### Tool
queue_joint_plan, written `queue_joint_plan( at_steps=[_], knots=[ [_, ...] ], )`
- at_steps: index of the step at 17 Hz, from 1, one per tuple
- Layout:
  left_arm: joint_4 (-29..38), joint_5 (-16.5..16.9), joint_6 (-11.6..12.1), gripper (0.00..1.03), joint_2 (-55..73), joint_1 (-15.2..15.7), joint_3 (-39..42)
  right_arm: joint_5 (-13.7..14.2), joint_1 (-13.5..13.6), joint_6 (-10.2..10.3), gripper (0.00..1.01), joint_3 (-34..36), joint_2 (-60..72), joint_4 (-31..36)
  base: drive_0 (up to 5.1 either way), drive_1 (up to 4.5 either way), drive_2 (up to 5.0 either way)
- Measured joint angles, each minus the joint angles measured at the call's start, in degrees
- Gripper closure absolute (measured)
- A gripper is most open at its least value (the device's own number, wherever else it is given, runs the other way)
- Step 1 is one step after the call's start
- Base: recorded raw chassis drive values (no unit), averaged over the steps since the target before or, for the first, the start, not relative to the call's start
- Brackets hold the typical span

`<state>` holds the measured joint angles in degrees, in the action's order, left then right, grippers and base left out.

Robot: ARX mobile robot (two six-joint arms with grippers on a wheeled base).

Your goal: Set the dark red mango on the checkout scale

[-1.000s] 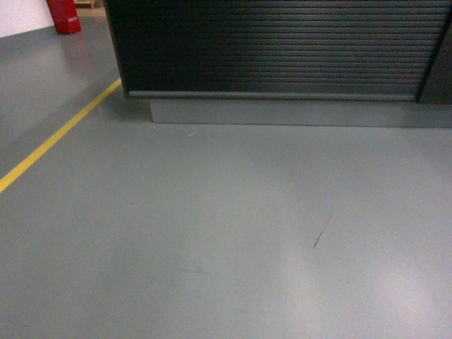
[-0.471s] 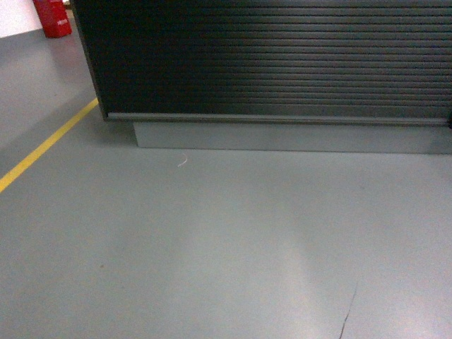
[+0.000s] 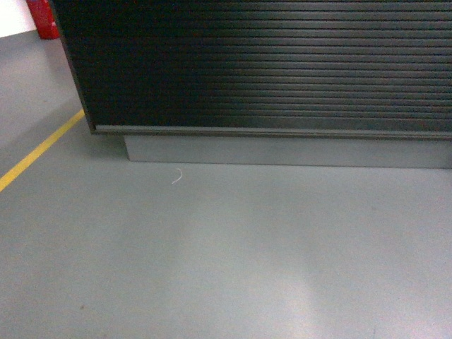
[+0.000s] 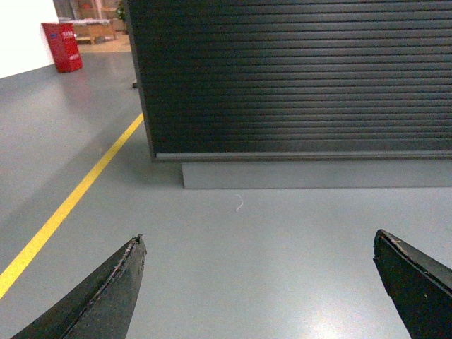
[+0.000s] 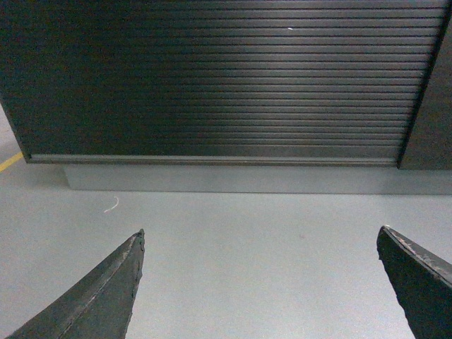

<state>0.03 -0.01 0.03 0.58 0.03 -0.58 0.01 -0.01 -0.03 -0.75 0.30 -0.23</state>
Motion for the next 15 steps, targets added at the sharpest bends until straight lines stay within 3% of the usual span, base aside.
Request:
queue_joint_plan(
  at_steps=[15],
  knots=[
    [-0.2, 0.0, 0.0, 0.05, 0.0, 0.0, 0.0, 0.0, 0.0, 0.0, 0.03, 0.0, 0.0, 0.0, 0.0, 3.38, -3.3]
  ],
)
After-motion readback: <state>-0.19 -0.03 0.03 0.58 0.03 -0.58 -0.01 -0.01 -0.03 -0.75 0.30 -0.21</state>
